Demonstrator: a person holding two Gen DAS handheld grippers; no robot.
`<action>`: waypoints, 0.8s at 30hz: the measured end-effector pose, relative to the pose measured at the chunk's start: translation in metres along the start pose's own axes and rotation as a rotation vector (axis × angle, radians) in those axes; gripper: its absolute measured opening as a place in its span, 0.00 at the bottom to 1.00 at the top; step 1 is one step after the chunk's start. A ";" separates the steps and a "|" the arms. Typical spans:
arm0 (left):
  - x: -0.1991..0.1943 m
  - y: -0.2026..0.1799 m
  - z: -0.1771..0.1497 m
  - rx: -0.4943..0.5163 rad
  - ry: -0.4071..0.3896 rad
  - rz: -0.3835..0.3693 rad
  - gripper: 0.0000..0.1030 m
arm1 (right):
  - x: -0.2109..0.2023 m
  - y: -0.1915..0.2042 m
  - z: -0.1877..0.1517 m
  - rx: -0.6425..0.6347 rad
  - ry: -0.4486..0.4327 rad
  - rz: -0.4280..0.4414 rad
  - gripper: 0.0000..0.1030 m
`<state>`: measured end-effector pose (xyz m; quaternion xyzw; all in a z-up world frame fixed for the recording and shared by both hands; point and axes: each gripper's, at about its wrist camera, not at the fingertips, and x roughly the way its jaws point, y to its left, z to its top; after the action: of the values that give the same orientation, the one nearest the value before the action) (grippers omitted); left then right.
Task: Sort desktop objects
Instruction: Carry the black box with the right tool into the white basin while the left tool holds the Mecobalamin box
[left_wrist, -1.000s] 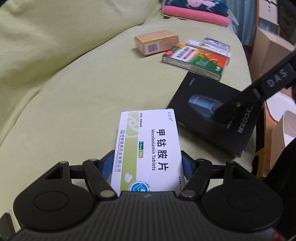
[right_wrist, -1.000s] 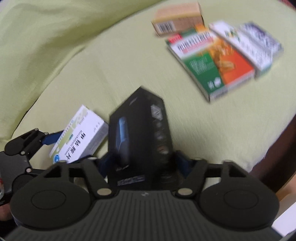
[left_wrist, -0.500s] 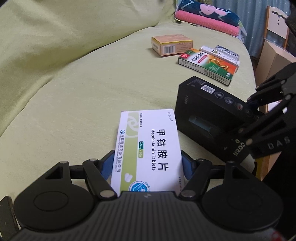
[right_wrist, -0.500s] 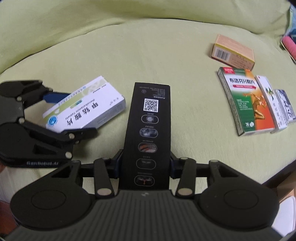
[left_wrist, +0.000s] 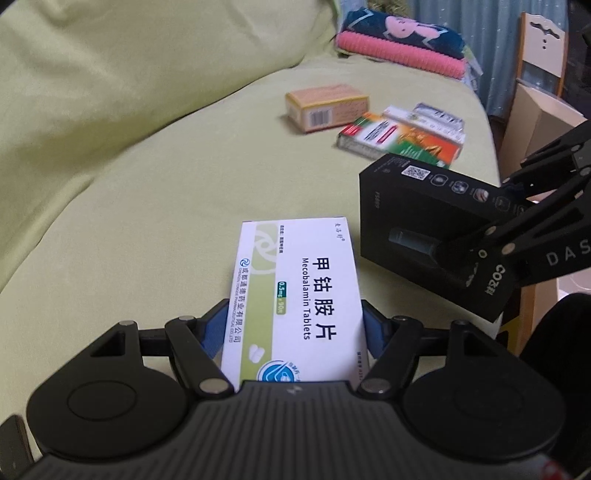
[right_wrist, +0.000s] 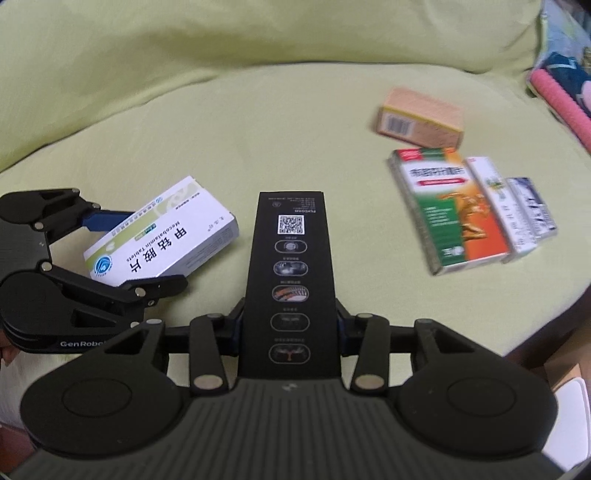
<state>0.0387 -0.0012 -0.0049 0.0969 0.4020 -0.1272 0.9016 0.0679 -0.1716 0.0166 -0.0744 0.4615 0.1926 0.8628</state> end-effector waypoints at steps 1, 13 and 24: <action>0.000 -0.004 0.003 0.008 -0.005 -0.006 0.69 | -0.004 -0.004 -0.001 0.011 -0.009 -0.006 0.38; -0.006 -0.075 0.041 0.115 -0.075 -0.135 0.69 | -0.080 -0.061 -0.033 0.148 -0.107 -0.136 0.38; -0.019 -0.180 0.069 0.281 -0.130 -0.332 0.69 | -0.164 -0.139 -0.138 0.367 -0.116 -0.373 0.38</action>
<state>0.0188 -0.1882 0.0417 0.1458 0.3318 -0.3343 0.8700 -0.0639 -0.3841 0.0672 0.0107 0.4168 -0.0525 0.9074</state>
